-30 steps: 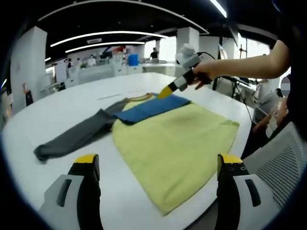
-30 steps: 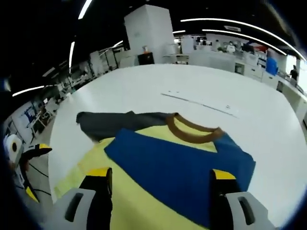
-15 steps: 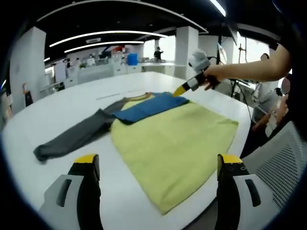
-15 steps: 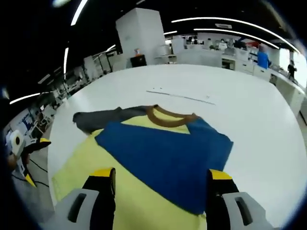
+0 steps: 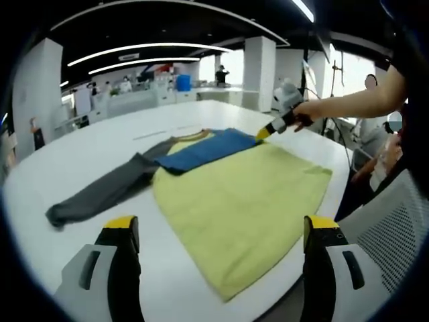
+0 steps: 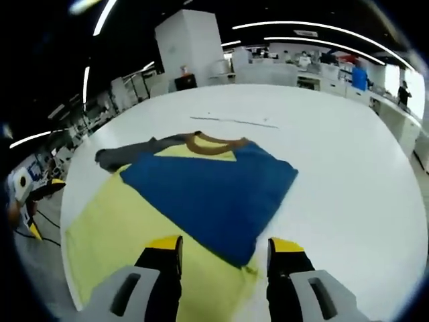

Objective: Fold the garment on the visible template until the final outline fits inside the template.

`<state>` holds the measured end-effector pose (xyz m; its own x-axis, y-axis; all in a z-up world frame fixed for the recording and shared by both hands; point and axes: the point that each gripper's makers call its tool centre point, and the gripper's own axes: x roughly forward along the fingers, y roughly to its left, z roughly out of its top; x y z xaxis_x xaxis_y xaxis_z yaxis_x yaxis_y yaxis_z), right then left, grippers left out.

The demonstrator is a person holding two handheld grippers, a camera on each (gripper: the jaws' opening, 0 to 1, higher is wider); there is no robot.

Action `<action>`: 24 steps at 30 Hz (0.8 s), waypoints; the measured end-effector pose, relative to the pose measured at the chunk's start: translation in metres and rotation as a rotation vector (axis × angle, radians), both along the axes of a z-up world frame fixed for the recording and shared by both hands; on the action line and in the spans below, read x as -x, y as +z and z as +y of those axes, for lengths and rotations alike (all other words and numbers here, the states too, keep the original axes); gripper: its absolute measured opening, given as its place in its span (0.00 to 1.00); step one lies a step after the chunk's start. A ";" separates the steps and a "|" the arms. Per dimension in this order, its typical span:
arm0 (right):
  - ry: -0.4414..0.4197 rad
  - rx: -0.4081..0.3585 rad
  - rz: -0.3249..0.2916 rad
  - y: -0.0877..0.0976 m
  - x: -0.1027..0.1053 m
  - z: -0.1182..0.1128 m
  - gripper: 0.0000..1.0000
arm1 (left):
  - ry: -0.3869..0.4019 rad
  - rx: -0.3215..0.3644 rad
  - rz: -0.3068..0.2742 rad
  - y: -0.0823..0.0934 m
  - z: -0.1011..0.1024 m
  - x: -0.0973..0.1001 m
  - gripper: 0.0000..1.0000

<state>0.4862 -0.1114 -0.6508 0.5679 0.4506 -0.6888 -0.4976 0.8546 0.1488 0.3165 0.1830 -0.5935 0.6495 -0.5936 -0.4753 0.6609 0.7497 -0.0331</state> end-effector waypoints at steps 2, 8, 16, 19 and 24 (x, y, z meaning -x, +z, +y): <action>-0.004 0.007 -0.007 -0.001 0.001 -0.004 0.36 | 0.001 0.000 0.005 -0.001 0.000 0.000 0.99; 0.020 0.057 -0.013 -0.008 0.007 -0.012 0.21 | 0.001 0.000 0.013 -0.002 0.000 0.002 0.99; 0.007 0.095 -0.012 -0.011 0.008 -0.023 0.00 | 0.004 0.007 0.013 -0.002 -0.002 0.003 0.99; -0.019 0.092 0.002 -0.015 0.010 -0.028 0.00 | 0.004 0.007 0.013 -0.002 -0.002 0.002 0.99; -0.083 0.031 0.015 -0.015 0.009 -0.032 0.00 | 0.007 0.005 0.012 -0.003 0.000 0.002 0.99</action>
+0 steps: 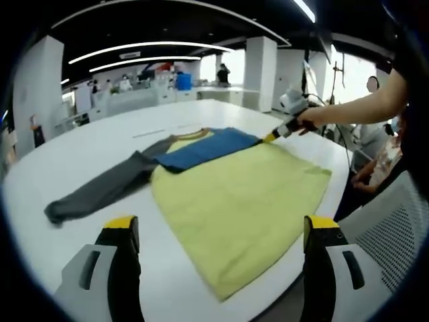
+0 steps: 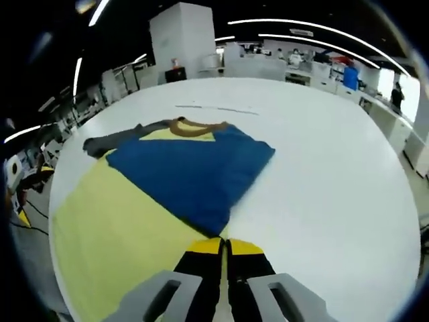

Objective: Fold the garment on the visible template until the final outline fits inside the template.

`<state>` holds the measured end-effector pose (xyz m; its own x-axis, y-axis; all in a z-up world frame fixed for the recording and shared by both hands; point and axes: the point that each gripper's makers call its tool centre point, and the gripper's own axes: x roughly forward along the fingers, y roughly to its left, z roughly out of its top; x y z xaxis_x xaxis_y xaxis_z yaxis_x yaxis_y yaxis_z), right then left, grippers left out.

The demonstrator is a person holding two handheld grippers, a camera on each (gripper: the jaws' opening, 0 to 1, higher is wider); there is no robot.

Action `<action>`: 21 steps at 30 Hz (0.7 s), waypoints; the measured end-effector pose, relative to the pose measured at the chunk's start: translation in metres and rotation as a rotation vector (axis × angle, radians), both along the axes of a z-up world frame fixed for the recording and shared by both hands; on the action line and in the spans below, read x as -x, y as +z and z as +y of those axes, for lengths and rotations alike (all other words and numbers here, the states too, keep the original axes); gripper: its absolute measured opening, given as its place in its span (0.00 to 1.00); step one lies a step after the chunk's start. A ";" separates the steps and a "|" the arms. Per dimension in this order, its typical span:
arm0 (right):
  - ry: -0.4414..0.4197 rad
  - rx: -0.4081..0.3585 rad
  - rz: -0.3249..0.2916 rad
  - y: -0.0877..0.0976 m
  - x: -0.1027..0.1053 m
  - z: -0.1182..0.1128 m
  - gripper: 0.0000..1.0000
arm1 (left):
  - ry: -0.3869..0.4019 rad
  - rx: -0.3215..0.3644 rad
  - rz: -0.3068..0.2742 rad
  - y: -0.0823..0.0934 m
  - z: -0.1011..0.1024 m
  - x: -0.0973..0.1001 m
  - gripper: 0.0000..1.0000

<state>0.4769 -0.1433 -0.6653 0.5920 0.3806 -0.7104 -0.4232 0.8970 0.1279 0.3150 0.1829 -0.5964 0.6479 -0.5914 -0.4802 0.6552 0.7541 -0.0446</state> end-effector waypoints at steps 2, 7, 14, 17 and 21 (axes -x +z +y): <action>-0.010 -0.008 0.005 0.000 0.000 -0.001 0.00 | 0.002 -0.001 0.000 0.000 0.001 0.000 0.99; -0.004 0.013 0.007 0.000 0.001 -0.007 0.00 | 0.006 -0.005 0.004 -0.002 0.005 0.001 0.99; -0.011 0.020 0.015 -0.001 0.002 -0.017 0.00 | 0.011 -0.007 0.001 0.000 0.006 0.000 0.99; -0.010 0.038 0.015 -0.001 0.003 -0.024 0.00 | 0.012 -0.008 -0.001 0.000 0.006 0.000 0.99; -0.010 0.044 0.021 -0.001 0.004 -0.031 0.00 | 0.018 -0.011 0.002 0.000 0.009 0.000 0.99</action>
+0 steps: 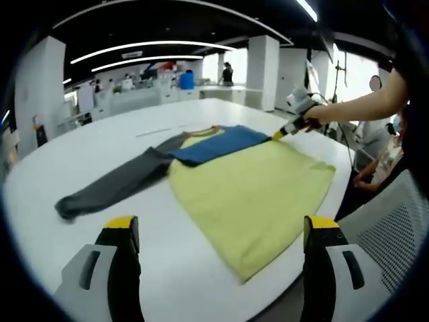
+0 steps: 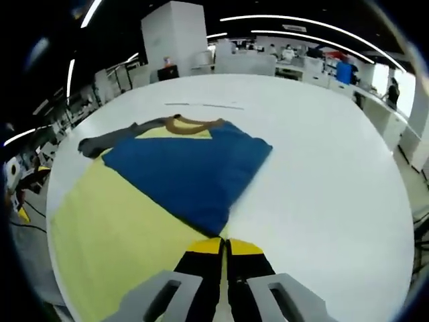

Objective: Fold the garment on the visible template until the final outline fits inside the template.

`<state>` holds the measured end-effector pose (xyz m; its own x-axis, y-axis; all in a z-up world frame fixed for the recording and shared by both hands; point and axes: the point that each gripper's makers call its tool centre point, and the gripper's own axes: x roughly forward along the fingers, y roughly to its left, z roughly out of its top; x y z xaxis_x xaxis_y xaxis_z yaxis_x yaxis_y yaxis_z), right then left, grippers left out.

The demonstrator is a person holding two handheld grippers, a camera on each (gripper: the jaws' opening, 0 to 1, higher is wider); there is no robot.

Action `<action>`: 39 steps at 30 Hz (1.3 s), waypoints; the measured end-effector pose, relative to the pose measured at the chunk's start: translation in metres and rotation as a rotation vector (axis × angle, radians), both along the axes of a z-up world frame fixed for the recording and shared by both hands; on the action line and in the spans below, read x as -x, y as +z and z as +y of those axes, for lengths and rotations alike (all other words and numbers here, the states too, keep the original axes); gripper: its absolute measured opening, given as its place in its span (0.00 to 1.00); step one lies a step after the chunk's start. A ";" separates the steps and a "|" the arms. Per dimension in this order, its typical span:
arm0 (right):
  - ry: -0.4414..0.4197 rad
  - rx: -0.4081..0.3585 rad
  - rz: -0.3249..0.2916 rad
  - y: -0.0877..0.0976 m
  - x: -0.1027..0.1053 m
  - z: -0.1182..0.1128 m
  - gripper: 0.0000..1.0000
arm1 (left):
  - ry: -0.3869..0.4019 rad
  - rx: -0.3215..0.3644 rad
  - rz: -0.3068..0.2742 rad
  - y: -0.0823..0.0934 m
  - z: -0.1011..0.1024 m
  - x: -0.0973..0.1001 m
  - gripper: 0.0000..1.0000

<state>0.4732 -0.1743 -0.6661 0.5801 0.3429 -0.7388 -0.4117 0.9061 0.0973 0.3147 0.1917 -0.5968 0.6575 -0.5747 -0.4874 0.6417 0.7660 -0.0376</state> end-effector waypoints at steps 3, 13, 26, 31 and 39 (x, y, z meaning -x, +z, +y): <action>-0.008 0.000 0.003 0.000 0.001 -0.004 0.00 | 0.005 -0.002 0.001 0.000 0.001 0.001 0.99; -0.013 0.006 0.001 0.001 0.002 -0.008 0.00 | 0.025 0.001 -0.001 0.004 0.004 0.000 0.99; 0.047 -0.122 -0.063 0.031 0.010 0.020 0.61 | 0.063 -0.013 -0.007 0.007 0.020 -0.009 0.99; 0.114 -0.149 -0.091 0.046 0.021 0.037 0.77 | 0.083 -0.013 -0.011 0.009 0.026 -0.011 0.99; 0.174 -0.173 -0.133 0.068 0.040 0.054 0.91 | 0.117 -0.006 -0.014 0.011 0.039 -0.016 0.99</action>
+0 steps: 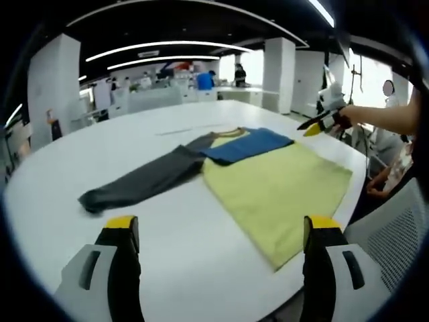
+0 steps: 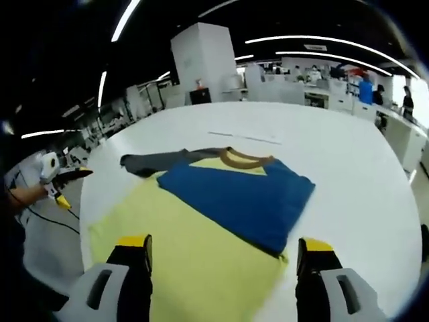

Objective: Fold the garment on the visible template until the final outline fits inside the template.

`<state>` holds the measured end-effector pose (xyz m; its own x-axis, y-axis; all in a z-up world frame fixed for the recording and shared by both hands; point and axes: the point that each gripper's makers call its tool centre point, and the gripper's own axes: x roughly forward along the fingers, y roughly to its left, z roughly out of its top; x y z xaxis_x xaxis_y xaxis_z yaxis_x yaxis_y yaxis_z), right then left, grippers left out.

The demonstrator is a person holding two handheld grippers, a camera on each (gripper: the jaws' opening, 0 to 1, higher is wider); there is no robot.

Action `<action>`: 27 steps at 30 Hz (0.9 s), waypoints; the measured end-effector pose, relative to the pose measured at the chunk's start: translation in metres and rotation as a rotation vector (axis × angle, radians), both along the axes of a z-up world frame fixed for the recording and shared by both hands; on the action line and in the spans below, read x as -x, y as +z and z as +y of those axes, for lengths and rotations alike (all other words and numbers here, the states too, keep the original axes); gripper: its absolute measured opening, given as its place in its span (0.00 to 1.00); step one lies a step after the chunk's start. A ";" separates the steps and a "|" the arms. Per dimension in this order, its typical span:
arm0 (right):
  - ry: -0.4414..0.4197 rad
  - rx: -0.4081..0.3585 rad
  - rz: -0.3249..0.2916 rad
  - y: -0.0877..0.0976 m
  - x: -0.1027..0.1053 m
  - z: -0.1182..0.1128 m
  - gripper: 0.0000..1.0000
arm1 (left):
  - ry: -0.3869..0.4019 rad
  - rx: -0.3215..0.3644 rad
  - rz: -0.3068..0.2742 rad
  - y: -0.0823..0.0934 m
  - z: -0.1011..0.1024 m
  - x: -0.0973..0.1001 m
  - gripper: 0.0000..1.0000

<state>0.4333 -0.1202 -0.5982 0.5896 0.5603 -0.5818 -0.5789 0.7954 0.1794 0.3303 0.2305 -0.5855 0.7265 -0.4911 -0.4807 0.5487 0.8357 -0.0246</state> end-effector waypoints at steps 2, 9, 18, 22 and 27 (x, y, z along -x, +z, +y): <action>0.013 -0.008 -0.011 0.006 0.005 0.005 0.93 | 0.009 0.003 0.000 0.000 0.003 -0.002 0.99; 0.068 -0.017 -0.042 0.019 0.026 0.022 0.99 | 0.059 0.017 -0.004 0.001 0.022 -0.012 0.99; 0.092 0.001 -0.053 0.025 0.047 0.030 0.99 | 0.135 0.034 -0.010 0.003 0.052 -0.035 0.98; 0.087 -0.005 -0.061 0.031 0.057 0.032 0.99 | 0.177 0.055 -0.013 0.002 0.065 -0.046 0.96; 0.072 -0.010 -0.076 0.036 0.064 0.030 0.99 | 0.234 0.044 -0.024 0.001 0.082 -0.059 0.87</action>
